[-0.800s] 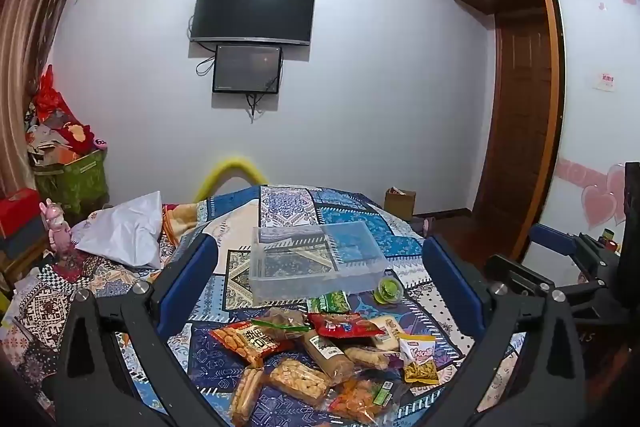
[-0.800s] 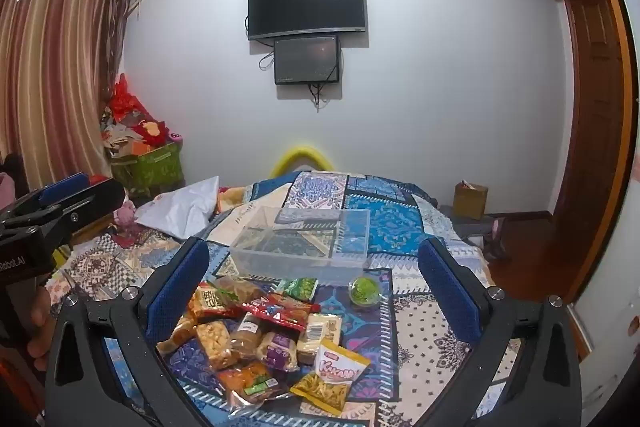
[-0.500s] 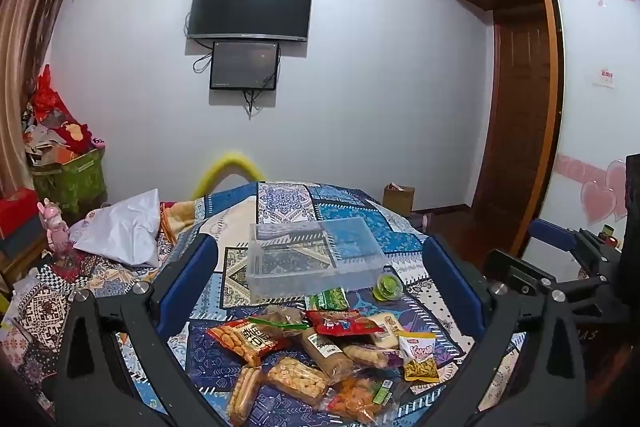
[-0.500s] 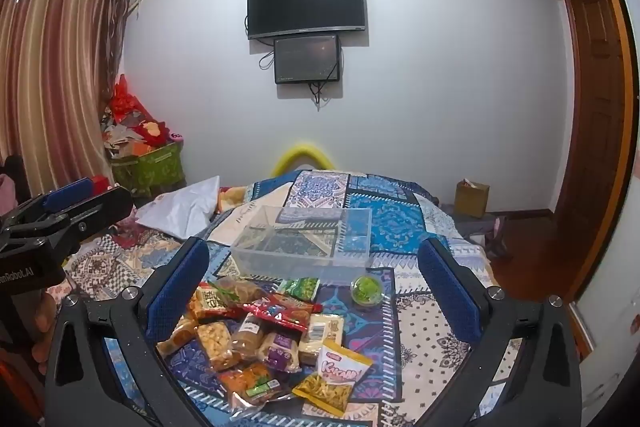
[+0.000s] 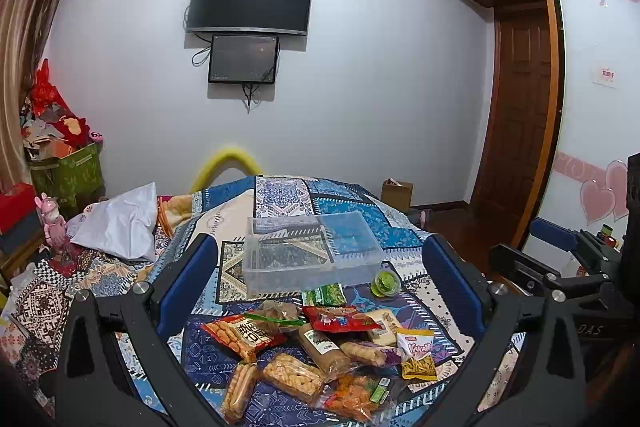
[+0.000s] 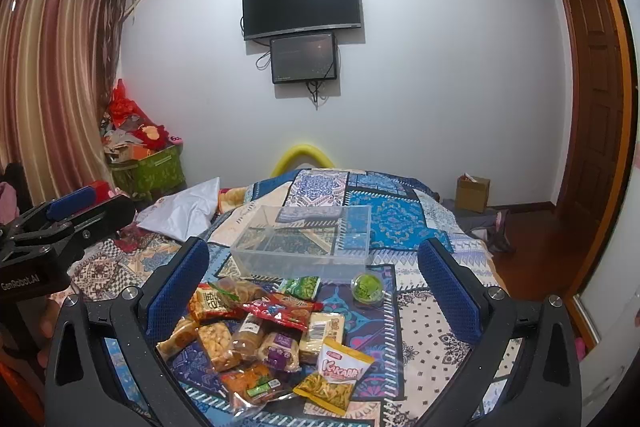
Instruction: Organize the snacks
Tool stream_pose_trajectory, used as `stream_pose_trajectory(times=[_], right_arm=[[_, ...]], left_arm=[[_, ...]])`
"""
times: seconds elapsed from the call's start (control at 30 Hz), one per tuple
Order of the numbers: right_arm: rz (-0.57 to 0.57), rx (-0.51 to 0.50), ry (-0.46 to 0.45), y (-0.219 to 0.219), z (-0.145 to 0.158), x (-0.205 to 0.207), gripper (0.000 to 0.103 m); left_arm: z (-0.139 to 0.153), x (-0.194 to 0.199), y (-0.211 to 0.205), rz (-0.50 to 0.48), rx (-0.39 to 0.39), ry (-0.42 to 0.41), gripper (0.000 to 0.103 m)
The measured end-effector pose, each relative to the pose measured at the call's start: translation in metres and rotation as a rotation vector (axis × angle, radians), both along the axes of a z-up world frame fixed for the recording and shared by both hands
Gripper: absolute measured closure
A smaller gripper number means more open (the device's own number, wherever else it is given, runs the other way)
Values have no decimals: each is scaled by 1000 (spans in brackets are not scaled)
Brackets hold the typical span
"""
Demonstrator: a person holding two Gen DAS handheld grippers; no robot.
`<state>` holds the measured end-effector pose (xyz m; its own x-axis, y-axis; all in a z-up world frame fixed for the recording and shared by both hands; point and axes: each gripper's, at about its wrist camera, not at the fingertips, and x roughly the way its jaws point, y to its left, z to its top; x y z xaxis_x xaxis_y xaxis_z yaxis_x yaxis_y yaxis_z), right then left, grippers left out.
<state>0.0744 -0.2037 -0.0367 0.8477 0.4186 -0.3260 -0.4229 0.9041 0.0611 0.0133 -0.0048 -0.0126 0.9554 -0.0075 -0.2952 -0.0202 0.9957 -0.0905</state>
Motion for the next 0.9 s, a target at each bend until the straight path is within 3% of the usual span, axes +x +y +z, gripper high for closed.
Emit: stream_pose_trajectory(times=[0.9], right_arm=[[-1, 6, -8, -1, 5, -2, 0]], left_arm=[[-1, 0, 1, -9, -9, 18, 0]])
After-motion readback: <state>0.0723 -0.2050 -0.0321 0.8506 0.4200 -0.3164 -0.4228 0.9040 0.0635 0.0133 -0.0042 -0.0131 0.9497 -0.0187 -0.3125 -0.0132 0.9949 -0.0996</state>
